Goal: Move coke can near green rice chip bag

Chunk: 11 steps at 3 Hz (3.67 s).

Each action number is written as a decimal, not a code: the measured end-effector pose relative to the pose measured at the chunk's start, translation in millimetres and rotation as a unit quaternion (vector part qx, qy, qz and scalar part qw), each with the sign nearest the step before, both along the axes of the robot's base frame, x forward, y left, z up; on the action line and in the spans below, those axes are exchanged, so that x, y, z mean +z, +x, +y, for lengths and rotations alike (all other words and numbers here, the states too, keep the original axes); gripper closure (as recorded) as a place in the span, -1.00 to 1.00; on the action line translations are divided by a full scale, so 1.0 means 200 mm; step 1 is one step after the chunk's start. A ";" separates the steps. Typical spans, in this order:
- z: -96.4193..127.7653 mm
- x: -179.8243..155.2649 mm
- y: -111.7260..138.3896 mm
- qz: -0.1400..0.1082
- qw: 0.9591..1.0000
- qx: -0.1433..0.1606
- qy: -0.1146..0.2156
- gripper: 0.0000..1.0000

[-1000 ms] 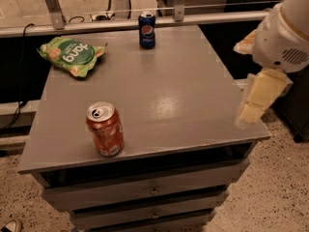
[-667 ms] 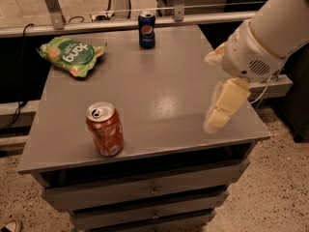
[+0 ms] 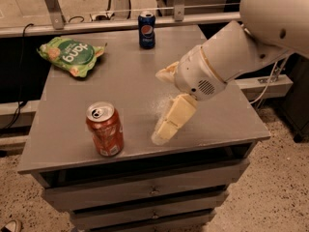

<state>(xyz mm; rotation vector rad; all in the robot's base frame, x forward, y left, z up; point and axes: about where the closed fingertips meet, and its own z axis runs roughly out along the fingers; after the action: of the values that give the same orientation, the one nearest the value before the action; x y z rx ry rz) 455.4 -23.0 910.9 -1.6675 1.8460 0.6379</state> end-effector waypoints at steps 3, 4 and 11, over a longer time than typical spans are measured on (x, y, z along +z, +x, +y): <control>0.53 -0.11 -0.15 0.008 0.985 0.069 0.159 -1.00; 0.61 -0.16 -0.17 0.013 0.981 0.071 0.182 -0.66; 0.19 0.39 0.31 -0.116 0.970 -0.044 0.209 1.00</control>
Offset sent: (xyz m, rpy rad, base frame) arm -0.0361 0.1210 -0.0251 0.3861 0.0181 0.1669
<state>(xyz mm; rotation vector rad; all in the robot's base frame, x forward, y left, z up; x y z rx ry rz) 517.2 15.2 989.5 -1.3140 1.4868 0.7045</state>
